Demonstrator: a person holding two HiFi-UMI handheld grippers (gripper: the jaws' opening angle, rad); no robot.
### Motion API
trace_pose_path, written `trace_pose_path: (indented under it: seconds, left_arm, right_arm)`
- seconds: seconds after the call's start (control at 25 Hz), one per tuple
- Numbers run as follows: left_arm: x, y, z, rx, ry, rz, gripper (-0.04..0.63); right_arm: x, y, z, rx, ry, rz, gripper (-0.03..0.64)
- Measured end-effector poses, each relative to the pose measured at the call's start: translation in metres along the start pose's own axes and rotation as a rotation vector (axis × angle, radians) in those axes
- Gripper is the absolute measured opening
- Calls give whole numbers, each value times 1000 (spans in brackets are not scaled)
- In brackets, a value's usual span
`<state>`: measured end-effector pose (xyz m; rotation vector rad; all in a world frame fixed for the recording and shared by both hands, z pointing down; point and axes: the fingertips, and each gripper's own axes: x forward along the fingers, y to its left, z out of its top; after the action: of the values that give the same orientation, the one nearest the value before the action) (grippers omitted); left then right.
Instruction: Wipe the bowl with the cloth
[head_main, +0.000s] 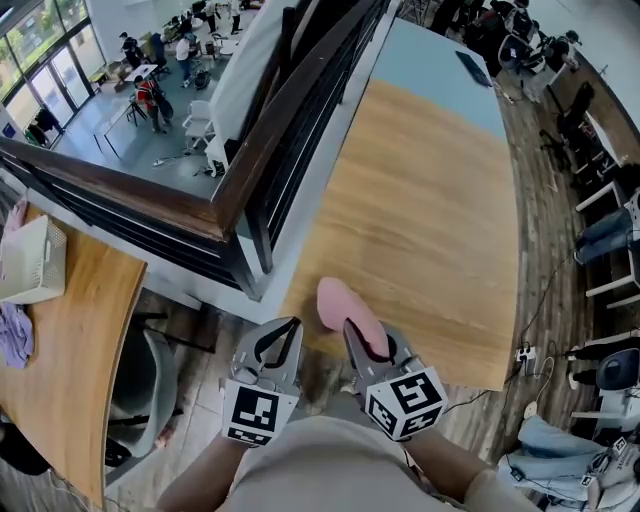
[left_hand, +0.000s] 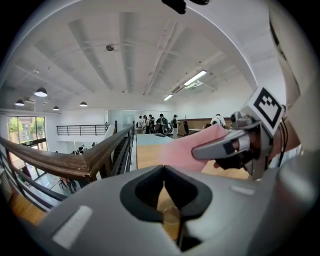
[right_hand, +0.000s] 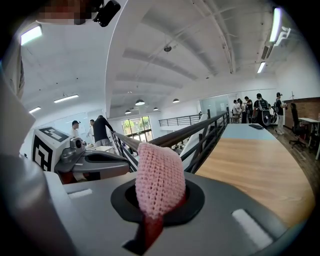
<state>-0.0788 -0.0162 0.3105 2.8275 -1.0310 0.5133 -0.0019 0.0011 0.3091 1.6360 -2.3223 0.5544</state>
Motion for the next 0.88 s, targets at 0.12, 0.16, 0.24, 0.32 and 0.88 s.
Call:
trace_pose_path:
  seconds: [0.12,0.16,0.24,0.32,0.88]
  left_arm:
    - [3,1,-2,-3,24,15,2]
    - [2,1,-4,-6,32,23,2]
    - [1,1,-7,-20,42,36,2]
    - [3,-2,-10,-37,54,46,3]
    - [58,15,-49,-233,247,140,57]
  right_arm:
    - [3,-4,1,3,7,17,15]
    - [5,-3,0,4,9,27,15]
    - [7,-2,-2,-1,17,43,15]
    - [10,-5,-3,-10,24,58,15]
    - [53,-62,-18,-22,125,121,15]
